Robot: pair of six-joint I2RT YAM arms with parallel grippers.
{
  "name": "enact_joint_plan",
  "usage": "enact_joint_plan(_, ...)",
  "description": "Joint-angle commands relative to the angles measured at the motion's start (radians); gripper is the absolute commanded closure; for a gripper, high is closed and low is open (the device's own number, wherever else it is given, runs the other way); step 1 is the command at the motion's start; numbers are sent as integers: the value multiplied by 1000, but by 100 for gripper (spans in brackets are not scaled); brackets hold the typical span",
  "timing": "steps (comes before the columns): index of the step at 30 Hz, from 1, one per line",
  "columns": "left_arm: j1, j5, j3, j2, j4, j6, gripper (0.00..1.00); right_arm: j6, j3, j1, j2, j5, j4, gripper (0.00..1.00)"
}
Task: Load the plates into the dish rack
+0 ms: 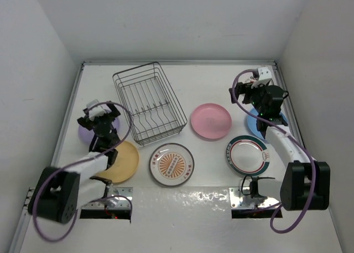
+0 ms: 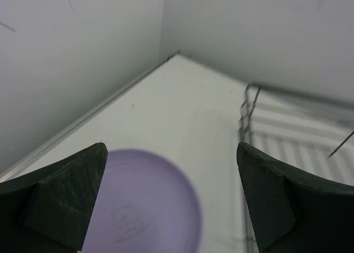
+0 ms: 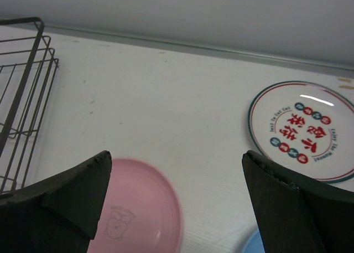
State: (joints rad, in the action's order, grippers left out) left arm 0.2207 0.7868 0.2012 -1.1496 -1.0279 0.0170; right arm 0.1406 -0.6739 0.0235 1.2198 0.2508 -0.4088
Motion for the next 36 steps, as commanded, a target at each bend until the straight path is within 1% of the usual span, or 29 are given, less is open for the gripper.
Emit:
enact_joint_plan(1,12,68,61,219,312,-159,0,51,-87,-5,68,85,-18,1)
enact_joint_plan(2,12,18,73,267,450,-173,0,51,-101,-5,82,93,-18,1)
enact_joint_plan(3,12,-22,122,337,526,-178,0,50,-116,-5,96,99,-18,1)
enact_joint_plan(4,12,-47,156,358,590,-178,0,44,-145,-5,122,116,-16,1)
enact_joint_plan(5,12,-53,193,366,735,-189,0,42,-160,-7,136,123,-16,1)
enact_joint_plan(6,11,-61,296,351,815,-190,0,40,-196,-8,150,128,-12,1)
enact_joint_plan(7,9,-79,355,326,875,-155,0,40,-216,-10,167,133,2,1)
enact_joint_plan(8,5,-157,413,292,993,-114,0,39,-236,-13,199,140,11,5)
enact_joint_plan(9,-24,-205,543,206,1062,-35,0,37,-277,-16,216,146,22,7)
enact_joint_plan(10,-61,-360,619,155,1203,-22,0,37,-297,-16,252,168,37,13)
enact_joint_plan(11,-123,-362,686,110,1270,-22,0,36,-314,-16,268,176,45,13)
enact_joint_plan(12,-303,-641,825,20,1334,-22,0,31,-331,-54,283,182,50,18)
enact_joint_plan(13,-396,-796,884,-23,1379,-22,0,15,-358,-63,297,186,57,19)
enact_joint_plan(14,-491,-1091,926,-59,1431,-22,0,4,-368,-75,306,185,74,21)
enact_joint_plan(15,-623,-1174,999,-118,1453,4,0,-7,-378,-97,325,185,83,23)
enact_joint_plan(16,-656,-1186,1039,-146,1482,4,0,-15,-395,-108,331,185,91,23)
enact_joint_plan(17,-676,-1158,1072,-166,1555,27,1,-16,-401,-115,337,185,96,23)
enact_joint_plan(18,-685,-1125,1119,-194,1590,94,4,-18,-411,-132,343,182,97,24)
enact_joint_plan(19,-687,-1065,1127,-200,1638,122,16,-19,-408,-140,346,179,90,24)
enact_joint_plan(20,-696,-1037,1123,-205,1657,138,33,-19,-403,-145,348,174,82,24)
enact_joint_plan(21,-699,-1003,1104,-220,1680,143,43,-18,-391,-154,351,170,73,24)
enact_joint_plan(22,-705,-986,1094,-237,1738,140,50,-16,-386,-158,354,169,62,23)
enact_joint_plan(23,-719,-982,1087,-283,1773,138,51,-15,-385,-160,356,169,61,23)
enact_joint_plan(24,-725,-977,1075,-304,1801,127,49,-13,-383,-165,359,171,64,23)
enact_joint_plan(27,-765,-914,1038,-377,1823,91,38,-6,-372,-169,357,176,70,23)
enact_joint_plan(28,-768,-896,1029,-392,1813,87,30,-6,-368,-169,356,179,64,23)
enact_joint_plan(29,-770,-865,1020,-406,1806,89,27,-6,-365,-171,354,179,61,23)
enact_joint_plan(31,-770,-851,986,-443,1772,87,25,-4,-359,-175,356,179,62,23)
enact_joint_plan(36,-770,-914,949,-532,1709,80,27,-6,-355,-189,356,168,106,24)
